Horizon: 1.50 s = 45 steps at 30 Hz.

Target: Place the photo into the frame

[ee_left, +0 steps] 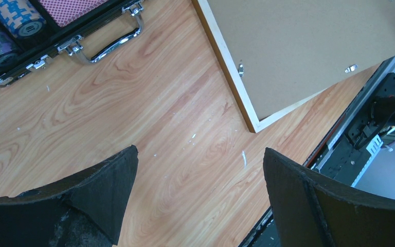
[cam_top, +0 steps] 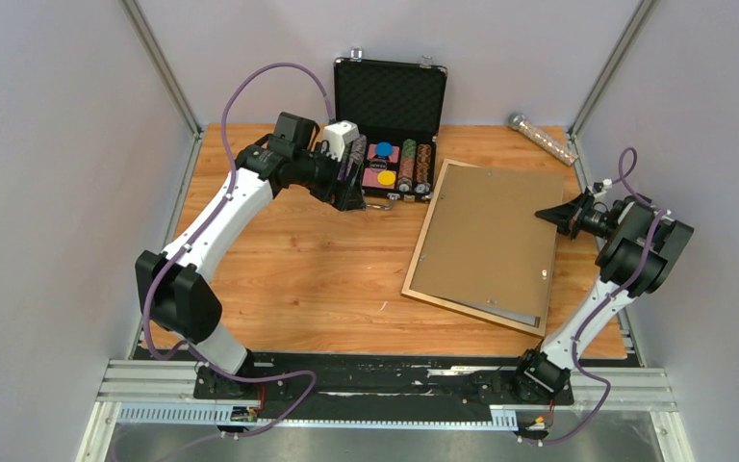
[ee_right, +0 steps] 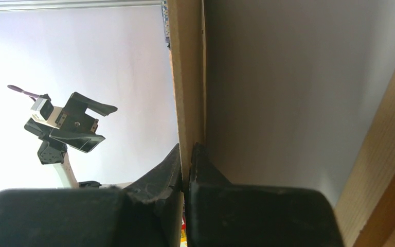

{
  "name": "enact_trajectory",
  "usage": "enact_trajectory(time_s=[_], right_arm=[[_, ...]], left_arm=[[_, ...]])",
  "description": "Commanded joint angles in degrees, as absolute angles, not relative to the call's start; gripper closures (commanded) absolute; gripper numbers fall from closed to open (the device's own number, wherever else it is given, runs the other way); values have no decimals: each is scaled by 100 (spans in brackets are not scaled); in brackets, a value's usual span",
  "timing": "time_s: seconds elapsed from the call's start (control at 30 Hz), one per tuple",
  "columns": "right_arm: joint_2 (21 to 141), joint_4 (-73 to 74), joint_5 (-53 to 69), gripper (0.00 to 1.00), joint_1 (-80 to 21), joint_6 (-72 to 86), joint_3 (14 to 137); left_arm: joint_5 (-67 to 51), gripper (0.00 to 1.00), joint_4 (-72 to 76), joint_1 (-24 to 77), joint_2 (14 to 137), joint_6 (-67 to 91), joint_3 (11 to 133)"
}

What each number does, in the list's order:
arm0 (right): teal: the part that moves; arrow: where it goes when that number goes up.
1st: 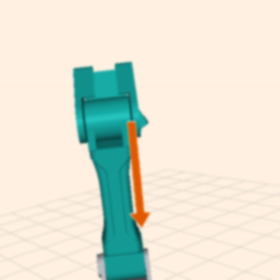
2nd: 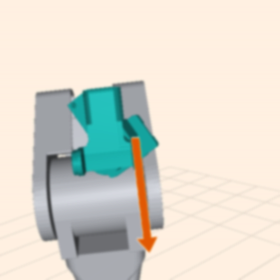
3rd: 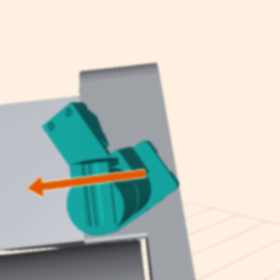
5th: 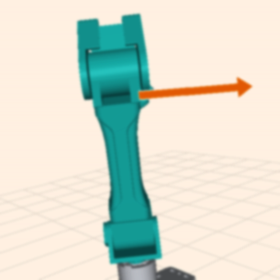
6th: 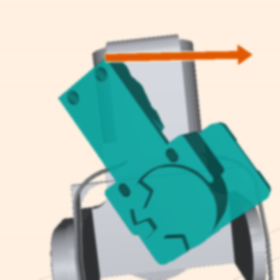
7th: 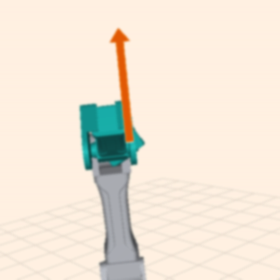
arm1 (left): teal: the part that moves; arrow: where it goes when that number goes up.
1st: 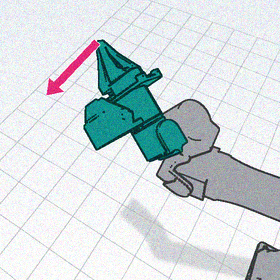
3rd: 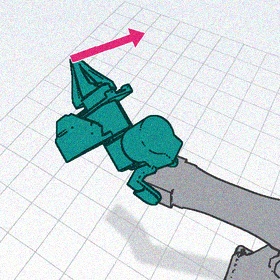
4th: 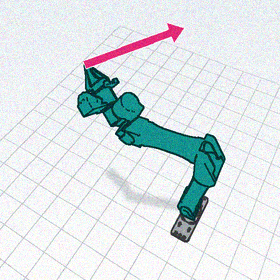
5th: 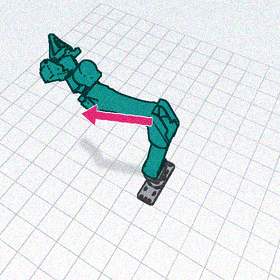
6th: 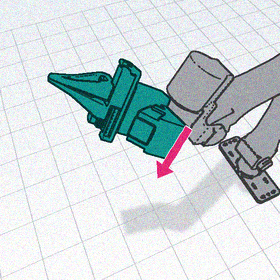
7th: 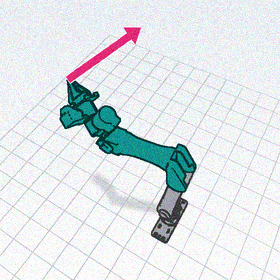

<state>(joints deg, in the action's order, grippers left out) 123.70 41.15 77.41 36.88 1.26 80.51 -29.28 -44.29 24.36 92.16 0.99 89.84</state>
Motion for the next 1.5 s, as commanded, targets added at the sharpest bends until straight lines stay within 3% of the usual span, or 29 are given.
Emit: enact_trajectory(time_s=[0.0, 0.97, 1.27, 1.47], right_arm=[[12059, 4378, 8108, 100, 3730, 294, 8026], [12320, 4358, 7942, 99, 3560, -236, 8041], [12214, 4060, 7214, 62, 3560, -368, 7766], [11813, 3815, 6648, 47, 3560, -210, 7584]], left_arm=[[-2986, 2, -4314, 2479, 8994, 70, 8995], [-2968, 1, -4298, 2483, 9000, 62, 8965], [-2968, 2, -4288, 2487, 9021, 64, 8938], [-2970, 1, -4283, 2487, 9056, 53, 8938]])
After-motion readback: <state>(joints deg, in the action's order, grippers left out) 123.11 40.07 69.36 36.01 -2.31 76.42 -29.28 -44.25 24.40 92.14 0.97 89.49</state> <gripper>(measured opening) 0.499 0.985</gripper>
